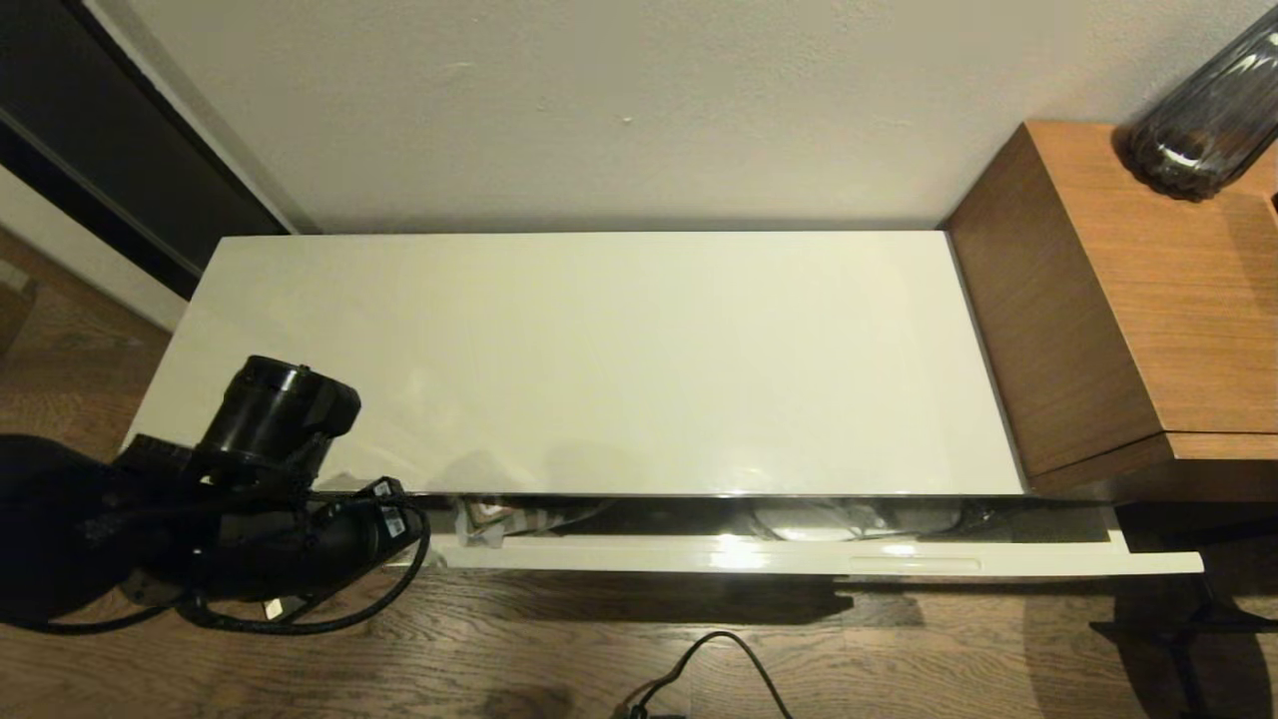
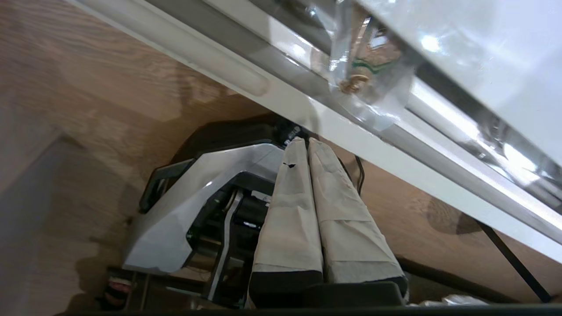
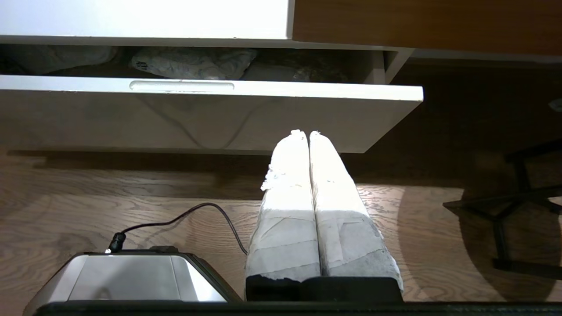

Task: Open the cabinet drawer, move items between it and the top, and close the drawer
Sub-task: Close the drawer

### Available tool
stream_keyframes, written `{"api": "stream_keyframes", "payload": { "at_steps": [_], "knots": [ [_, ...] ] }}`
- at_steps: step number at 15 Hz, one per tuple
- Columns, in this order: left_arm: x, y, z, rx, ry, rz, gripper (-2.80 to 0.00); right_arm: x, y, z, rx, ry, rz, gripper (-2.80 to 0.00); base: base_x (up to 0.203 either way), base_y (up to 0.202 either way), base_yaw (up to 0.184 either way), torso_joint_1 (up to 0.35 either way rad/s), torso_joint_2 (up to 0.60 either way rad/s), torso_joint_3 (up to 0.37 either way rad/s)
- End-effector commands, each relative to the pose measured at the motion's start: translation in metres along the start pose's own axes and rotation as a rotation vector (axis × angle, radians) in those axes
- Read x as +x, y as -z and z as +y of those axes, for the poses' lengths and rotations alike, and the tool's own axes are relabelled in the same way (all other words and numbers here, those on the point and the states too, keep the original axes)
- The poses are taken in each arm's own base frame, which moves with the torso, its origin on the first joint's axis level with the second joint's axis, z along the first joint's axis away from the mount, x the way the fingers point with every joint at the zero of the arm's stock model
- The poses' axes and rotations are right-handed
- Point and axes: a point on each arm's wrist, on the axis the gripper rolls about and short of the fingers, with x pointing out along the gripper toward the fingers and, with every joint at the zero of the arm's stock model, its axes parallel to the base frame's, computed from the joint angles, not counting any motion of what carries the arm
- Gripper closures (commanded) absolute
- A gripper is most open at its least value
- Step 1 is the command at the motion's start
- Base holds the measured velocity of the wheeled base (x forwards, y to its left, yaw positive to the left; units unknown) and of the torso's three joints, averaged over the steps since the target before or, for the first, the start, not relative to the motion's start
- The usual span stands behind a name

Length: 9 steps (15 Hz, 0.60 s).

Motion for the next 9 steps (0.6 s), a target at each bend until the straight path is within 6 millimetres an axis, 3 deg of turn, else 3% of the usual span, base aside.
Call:
{"api": "stream_keyframes", "payload": {
  "at_steps": [1,6,9],
  "knots": [
    [0.026,0.008,0.003,0.001,-0.046,0.038,0.0,0.0,0.0,0.0,-0.001,0.0,0.001,0.0,0.0,0.0,0.0,0.0,0.0,0.0],
    [0.051,0.007,-0.002,0.003,-0.08,0.005,0.0,0.0,0.0,0.0,-0.001,0.0,0.001,0.0,0.0,0.0,0.0,0.0,0.0,0.0],
    [0.055,0.003,-0.008,-0.003,-0.056,-0.02,0.0,0.0,0.0,0.0,-0.001,0.0,0.001,0.0,0.0,0.0,0.0,0.0,0.0,0.0]
  ]
}}
